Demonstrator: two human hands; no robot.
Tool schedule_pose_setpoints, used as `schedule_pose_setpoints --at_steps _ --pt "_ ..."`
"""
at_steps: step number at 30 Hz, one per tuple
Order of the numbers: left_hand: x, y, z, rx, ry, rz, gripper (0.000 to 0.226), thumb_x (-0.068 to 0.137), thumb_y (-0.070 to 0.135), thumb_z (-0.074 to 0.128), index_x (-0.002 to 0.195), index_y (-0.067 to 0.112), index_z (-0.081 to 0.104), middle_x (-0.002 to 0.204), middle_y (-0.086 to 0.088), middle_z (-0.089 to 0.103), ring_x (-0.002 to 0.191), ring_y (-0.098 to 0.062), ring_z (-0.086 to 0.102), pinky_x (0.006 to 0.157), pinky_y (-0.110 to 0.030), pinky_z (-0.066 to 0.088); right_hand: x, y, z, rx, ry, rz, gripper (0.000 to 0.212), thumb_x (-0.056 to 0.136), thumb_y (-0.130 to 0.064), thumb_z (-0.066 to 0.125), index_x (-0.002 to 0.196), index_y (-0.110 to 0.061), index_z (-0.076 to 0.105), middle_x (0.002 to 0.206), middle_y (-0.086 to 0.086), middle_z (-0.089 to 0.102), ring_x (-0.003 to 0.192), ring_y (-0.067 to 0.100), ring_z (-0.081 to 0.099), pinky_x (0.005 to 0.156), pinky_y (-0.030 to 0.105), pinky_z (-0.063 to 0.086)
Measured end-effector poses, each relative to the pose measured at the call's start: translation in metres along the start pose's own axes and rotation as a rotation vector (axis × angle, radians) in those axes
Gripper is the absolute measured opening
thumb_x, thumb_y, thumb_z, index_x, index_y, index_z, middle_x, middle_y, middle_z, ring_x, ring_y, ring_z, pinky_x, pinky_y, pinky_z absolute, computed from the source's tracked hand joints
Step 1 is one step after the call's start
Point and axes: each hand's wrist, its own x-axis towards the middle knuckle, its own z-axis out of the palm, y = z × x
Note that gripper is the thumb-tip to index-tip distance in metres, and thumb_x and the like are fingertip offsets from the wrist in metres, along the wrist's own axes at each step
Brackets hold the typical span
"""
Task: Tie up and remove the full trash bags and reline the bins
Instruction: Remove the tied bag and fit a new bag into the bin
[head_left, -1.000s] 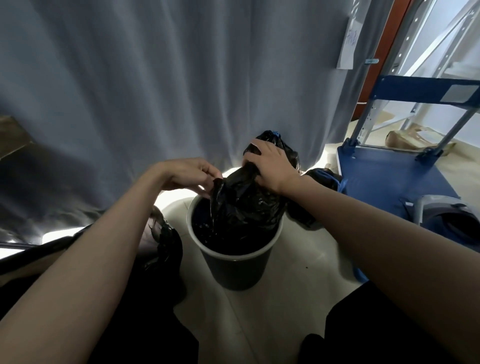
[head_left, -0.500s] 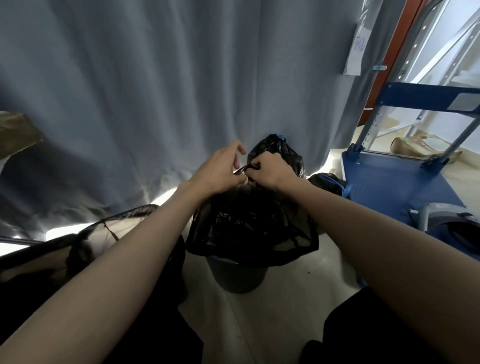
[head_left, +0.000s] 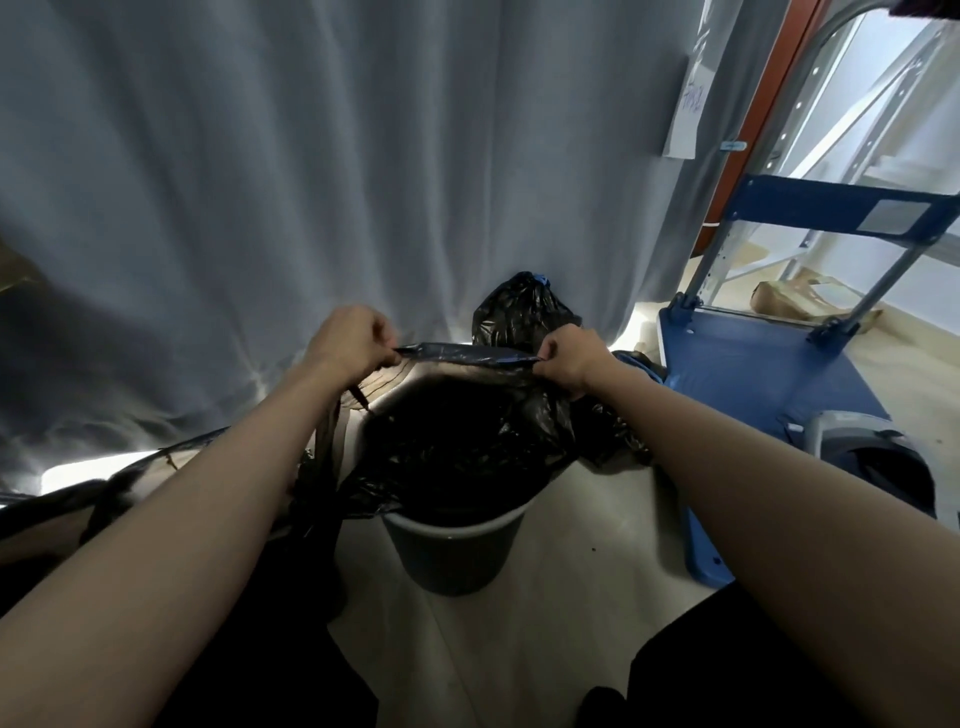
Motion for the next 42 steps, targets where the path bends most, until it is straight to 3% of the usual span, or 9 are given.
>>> schedule_pose_setpoints --at_steps 6,10,15,19,22,26,33,39,42 --pt "0.000 -0.015 0.022 0.007 -0.208 -0.070 0.022 0.068 0.013 0.084 0.060 0.021 0.066 0.066 -0.004 0.070 0.058 -0.019 0.065 0.058 -0.022 0.047 0.007 -0.005 0.017 -0.035 -0.257 0.120 0.014 0.095 -0.011 0.059 0.099 0.003 0.060 0.091 0.025 0.067 0.070 0.042 0.072 0.059 0.043 0.062" --pt "0.001 -0.017 0.036 0.024 -0.277 -0.058 0.023 0.068 0.017 0.085 0.064 0.024 0.064 0.078 -0.002 0.068 0.074 -0.022 0.066 0.072 -0.028 0.053 0.017 -0.012 0.037 -0.112 -0.363 0.105 0.026 0.090 -0.014 0.068 0.105 0.004 0.059 0.101 0.026 0.068 0.084 0.043 0.071 0.077 0.050 0.060" --pt "0.009 -0.030 0.044 -0.086 -0.125 -0.114 0.025 0.071 0.007 0.079 0.072 0.020 0.057 0.087 -0.013 0.067 0.071 -0.027 0.063 0.061 -0.027 0.046 0.040 -0.002 0.047 0.031 -0.074 0.067 0.031 0.082 -0.025 0.075 0.102 -0.007 0.059 0.108 0.015 0.062 0.096 0.033 0.062 0.089 0.044 0.054" --pt "0.014 -0.032 0.053 -0.121 -0.055 -0.105 0.029 0.073 0.000 0.071 0.066 0.022 0.054 0.079 -0.008 0.065 0.073 -0.024 0.059 0.062 -0.025 0.038 0.051 0.002 0.048 0.173 0.049 0.039 0.027 0.085 -0.014 0.070 0.083 -0.018 0.043 0.097 0.012 0.058 0.087 0.029 0.056 0.077 0.036 0.048" --pt "0.018 -0.036 0.060 -0.129 -0.035 -0.136 0.023 0.076 0.003 0.068 0.066 0.024 0.065 0.081 -0.004 0.068 0.076 -0.020 0.061 0.068 -0.023 0.041 0.054 0.015 0.057 0.106 0.021 0.092 0.006 0.088 -0.010 0.055 0.084 -0.013 0.060 0.103 0.016 0.064 0.094 0.032 0.061 0.081 0.034 0.050" --pt "0.023 -0.038 0.064 -0.169 -0.001 -0.186 0.017 0.079 0.008 0.070 0.071 0.023 0.072 0.077 0.001 0.067 0.079 -0.017 0.063 0.073 -0.023 0.044 0.067 0.030 0.071 0.149 0.019 0.175 0.022 0.088 -0.008 0.050 0.093 -0.005 0.071 0.103 0.016 0.067 0.095 0.031 0.064 0.084 0.036 0.054" --pt "0.028 -0.044 0.069 -0.119 -0.157 -0.270 0.013 0.080 0.011 0.068 0.074 0.019 0.077 0.081 -0.005 0.073 0.082 -0.021 0.067 0.071 -0.025 0.049 0.084 0.032 0.084 0.097 -0.069 0.195 0.022 0.086 -0.012 0.053 0.100 -0.008 0.070 0.106 0.013 0.065 0.098 0.029 0.061 0.097 0.040 0.051" --pt "0.030 -0.056 0.070 -0.024 -0.277 -0.293 0.032 0.081 0.009 0.051 0.104 0.009 0.074 0.108 -0.012 0.071 0.098 -0.027 0.065 0.086 -0.033 0.053 0.085 0.032 0.086 -0.034 -0.189 0.184 0.032 0.090 -0.019 0.053 0.115 -0.005 0.066 0.119 0.015 0.063 0.113 0.035 0.058 0.102 0.039 0.047" --pt "0.019 -0.047 0.058 -0.025 -0.251 -0.263 0.024 0.085 0.005 0.056 0.101 0.008 0.074 0.103 -0.006 0.068 0.100 -0.027 0.064 0.078 -0.027 0.049 0.082 0.032 0.081 -0.051 -0.267 0.158 0.025 0.091 -0.014 0.050 0.105 0.000 0.066 0.108 0.015 0.063 0.111 0.034 0.060 0.097 0.036 0.049"
